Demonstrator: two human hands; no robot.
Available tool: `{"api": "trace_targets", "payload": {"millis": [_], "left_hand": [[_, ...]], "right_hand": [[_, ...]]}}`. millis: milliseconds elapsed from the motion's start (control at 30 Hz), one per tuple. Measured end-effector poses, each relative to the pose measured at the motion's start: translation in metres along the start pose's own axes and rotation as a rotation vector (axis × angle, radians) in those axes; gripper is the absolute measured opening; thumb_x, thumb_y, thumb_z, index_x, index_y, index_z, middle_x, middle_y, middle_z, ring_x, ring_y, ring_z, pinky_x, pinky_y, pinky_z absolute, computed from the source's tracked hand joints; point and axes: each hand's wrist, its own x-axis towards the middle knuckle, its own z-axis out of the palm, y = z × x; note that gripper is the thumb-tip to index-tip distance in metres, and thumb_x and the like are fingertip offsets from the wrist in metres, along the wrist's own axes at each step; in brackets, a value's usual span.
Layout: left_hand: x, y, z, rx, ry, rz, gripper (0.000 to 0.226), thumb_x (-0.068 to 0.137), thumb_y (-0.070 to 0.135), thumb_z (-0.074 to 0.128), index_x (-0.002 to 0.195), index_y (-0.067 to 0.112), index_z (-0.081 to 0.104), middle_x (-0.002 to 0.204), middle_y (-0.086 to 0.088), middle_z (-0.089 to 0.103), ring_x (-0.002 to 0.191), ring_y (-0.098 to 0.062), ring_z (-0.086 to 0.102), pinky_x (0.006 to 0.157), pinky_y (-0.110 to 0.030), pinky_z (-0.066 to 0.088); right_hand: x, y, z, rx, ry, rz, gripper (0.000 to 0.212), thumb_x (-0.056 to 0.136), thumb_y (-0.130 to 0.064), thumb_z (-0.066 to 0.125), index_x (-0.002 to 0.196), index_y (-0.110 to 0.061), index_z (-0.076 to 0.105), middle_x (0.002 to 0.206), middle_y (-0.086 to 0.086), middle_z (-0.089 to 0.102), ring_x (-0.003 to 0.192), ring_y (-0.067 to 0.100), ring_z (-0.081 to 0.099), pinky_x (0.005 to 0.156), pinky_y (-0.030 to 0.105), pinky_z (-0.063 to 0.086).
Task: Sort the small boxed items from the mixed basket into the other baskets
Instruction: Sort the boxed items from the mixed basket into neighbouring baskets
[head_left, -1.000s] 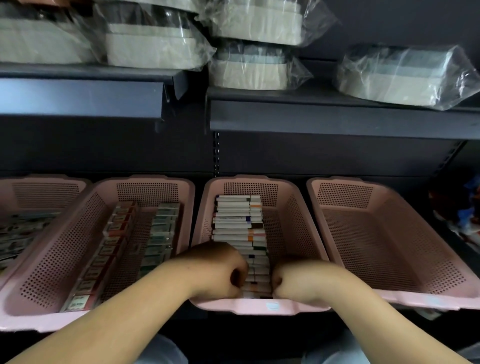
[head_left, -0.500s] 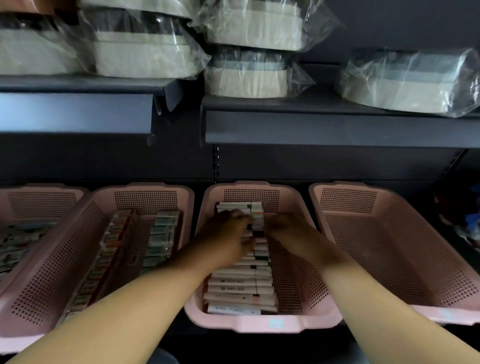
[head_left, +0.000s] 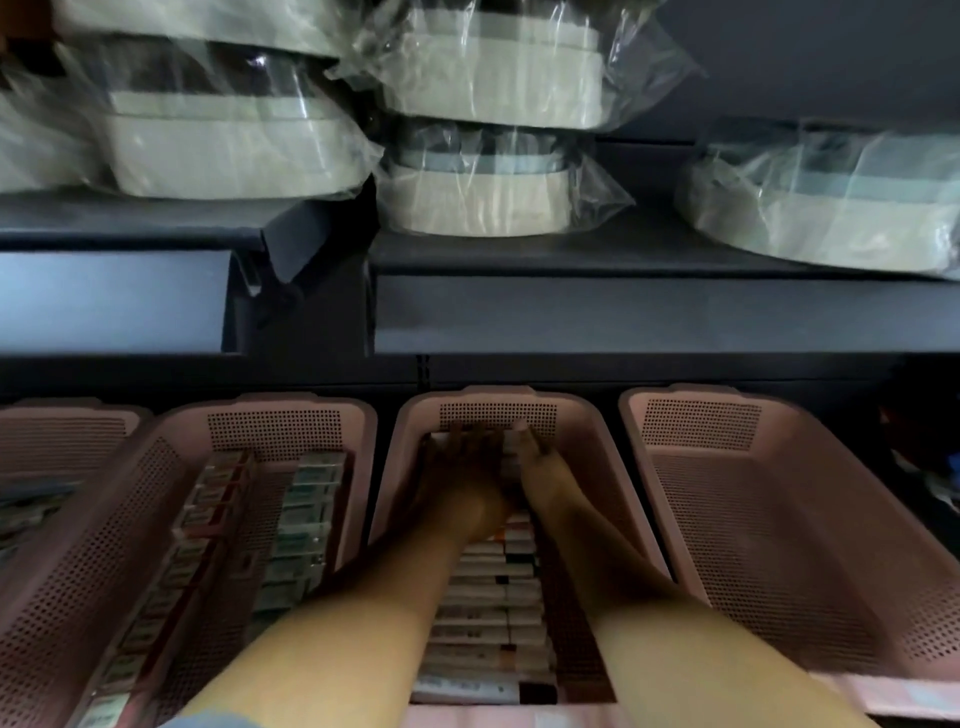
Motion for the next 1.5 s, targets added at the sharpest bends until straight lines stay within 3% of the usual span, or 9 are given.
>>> {"api": "trace_targets", "payload": {"millis": [167,300,467,600,867,1167,1300,1400,1500], "left_hand": [[0.008,-0.007,0.012,0.013,0.031,0.039,0.074,0.093,0.070,0.039,0.160,0.042,0.023,0.169,0.004,0.025,0.156,-0.028,0.021,0.122,-0.059,0.022],[0.005,-0.005,0.008,-0.014,0.023,0.036,0.069,0.095,0.062,0.044,0.159,0.043,0.025,0.167,0.004,0.029,0.154,-0.026,0.025,0.121,-0.058,0.025],[0.001,-0.005,0.004,-0.065,0.020,0.026,0.068,0.096,0.059,0.048,0.158,0.040,0.030,0.167,0.004,0.029,0.153,-0.025,0.027,0.122,-0.056,0.026],[-0.006,-0.002,-0.004,-0.018,-0.013,0.000,0.071,0.101,0.047,0.051,0.163,0.035,0.020,0.170,-0.001,0.019,0.157,-0.028,0.018,0.126,-0.056,0.018],[0.005,-0.006,0.004,0.038,-0.041,0.012,0.076,0.100,0.053,0.050,0.165,0.032,0.016,0.173,-0.001,0.014,0.159,-0.027,0.013,0.126,-0.058,0.017],[0.006,-0.002,0.001,0.068,-0.028,0.025,0.067,0.099,0.054,0.051,0.160,0.035,0.030,0.167,-0.002,0.030,0.153,-0.029,0.028,0.121,-0.058,0.028],[0.001,-0.001,-0.008,-0.071,-0.015,-0.007,0.054,0.094,0.049,0.059,0.147,0.039,0.050,0.151,0.003,0.053,0.137,-0.026,0.050,0.112,-0.053,0.043],[-0.008,-0.002,-0.014,-0.127,0.005,-0.002,0.050,0.095,0.059,0.050,0.142,0.044,0.050,0.149,0.008,0.054,0.136,-0.022,0.051,0.113,-0.053,0.042],[-0.030,0.001,-0.018,-0.073,0.020,0.029,0.058,0.102,0.054,0.045,0.156,0.035,0.038,0.161,0.004,0.041,0.149,-0.024,0.036,0.123,-0.051,0.028]], "right_hand": [[0.027,0.026,0.008,-0.024,-0.010,0.021,0.094,0.063,-0.099,0.033,0.118,-0.030,0.067,0.118,0.005,0.070,0.115,0.028,0.062,0.110,0.048,0.042],[-0.002,-0.001,0.008,-0.009,-0.047,-0.011,0.051,0.097,-0.065,0.041,0.122,-0.026,0.062,0.119,0.003,0.064,0.119,0.029,0.059,0.111,0.044,0.042],[0.001,0.001,0.008,-0.044,-0.017,-0.085,0.045,0.105,-0.049,0.037,0.129,-0.017,0.058,0.126,0.012,0.061,0.108,0.026,0.057,0.100,0.029,0.040],[0.001,0.003,0.014,-0.051,-0.078,-0.100,0.046,0.105,-0.050,0.034,0.135,-0.021,0.055,0.137,0.011,0.058,0.122,0.026,0.054,0.106,0.030,0.036],[0.010,0.010,0.017,-0.059,-0.074,-0.108,0.054,0.102,-0.059,0.033,0.140,-0.024,0.048,0.139,0.009,0.057,0.124,0.027,0.054,0.105,0.032,0.038],[0.009,0.004,0.011,-0.094,-0.099,-0.074,0.049,0.105,-0.053,0.034,0.140,-0.023,0.049,0.135,0.003,0.053,0.130,0.027,0.049,0.105,0.030,0.033],[0.003,-0.011,0.008,-0.121,-0.123,-0.022,0.075,0.091,-0.073,0.033,0.140,-0.021,0.053,0.140,0.007,0.056,0.132,0.032,0.050,0.117,0.045,0.033],[0.010,-0.005,0.001,-0.060,-0.107,-0.006,0.075,0.087,-0.074,0.039,0.134,-0.019,0.061,0.134,0.009,0.063,0.123,0.029,0.058,0.112,0.047,0.042],[0.003,0.003,-0.008,-0.020,-0.037,0.046,0.078,0.083,-0.077,0.041,0.125,-0.017,0.068,0.119,0.010,0.070,0.108,0.028,0.066,0.103,0.045,0.050]]}}
